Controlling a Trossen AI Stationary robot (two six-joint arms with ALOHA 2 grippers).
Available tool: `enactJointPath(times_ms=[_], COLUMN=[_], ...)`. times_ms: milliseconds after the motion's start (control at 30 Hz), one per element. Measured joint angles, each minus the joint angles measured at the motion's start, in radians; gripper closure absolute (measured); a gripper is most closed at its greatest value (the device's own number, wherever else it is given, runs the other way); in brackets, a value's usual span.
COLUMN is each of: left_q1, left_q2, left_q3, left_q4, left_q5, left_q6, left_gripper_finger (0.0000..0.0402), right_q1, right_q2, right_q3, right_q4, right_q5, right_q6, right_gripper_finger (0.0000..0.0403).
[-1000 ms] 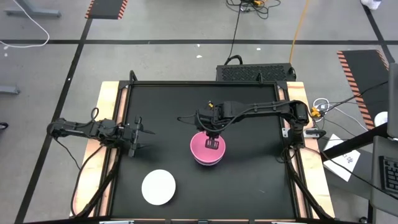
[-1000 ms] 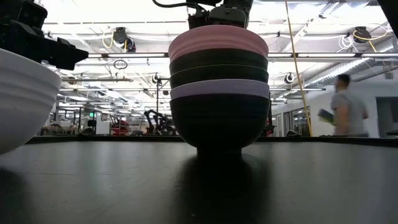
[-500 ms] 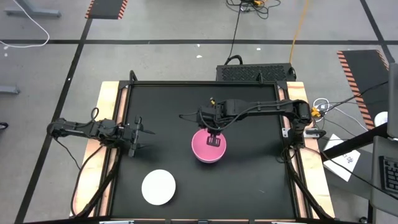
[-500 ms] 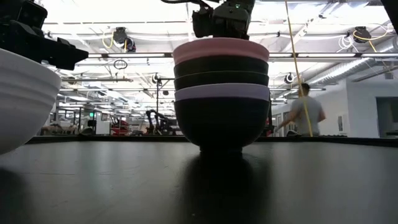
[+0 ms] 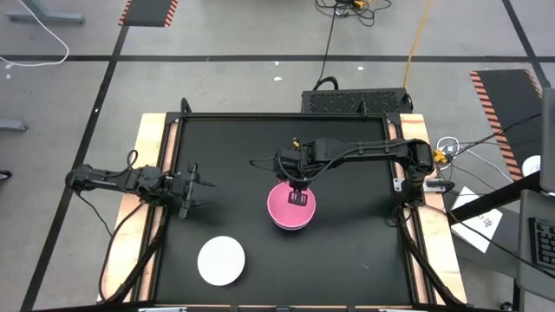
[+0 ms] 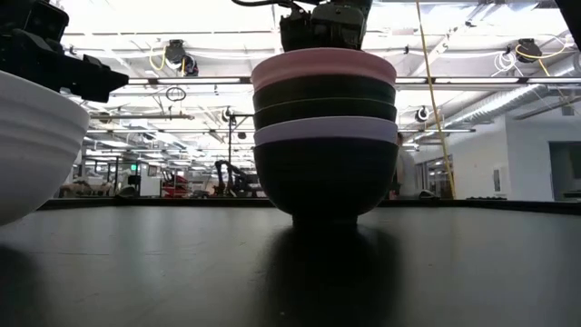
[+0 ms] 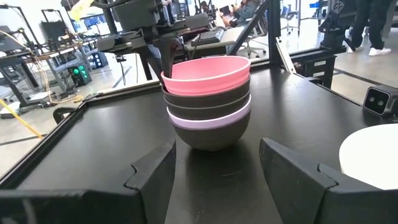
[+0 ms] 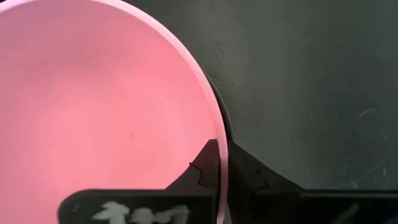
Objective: Nest bowls inside each other
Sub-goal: Stack the pink bowl on top of the black bowl
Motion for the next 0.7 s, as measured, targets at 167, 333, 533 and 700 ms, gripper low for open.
enactJointPath(times_ms=[167,333,533,700], left_q1=[0.0,0.0,0.0,0.0], left_q2=[0.0,0.0,0.0,0.0], left_q3=[0.0,0.0,0.0,0.0], left_q4=[-0.001,-0.002,-0.002,-0.002], left_q5=[0.015,0.018,0.018,0.018], left_q6=[0.0,-0.001,-0.001,-0.001], left_gripper_finger=[0.0167,0.0167,0.0167,0.0167], right_q1=[0.0,0.0,0.001,0.001], right_q2=[0.0,0.0,0.0,0.0], right_q3=[0.0,0.001,0.001,0.001], right_q4=[0.0,-0.009,-0.014,-0.014], right_q5=[-0.002,-0.009,-0.046,-0.049], right_q6=[0.0,0.004,0.001,0.002], right_gripper_finger=[0.0403,0.0403,0.0403,0.0403])
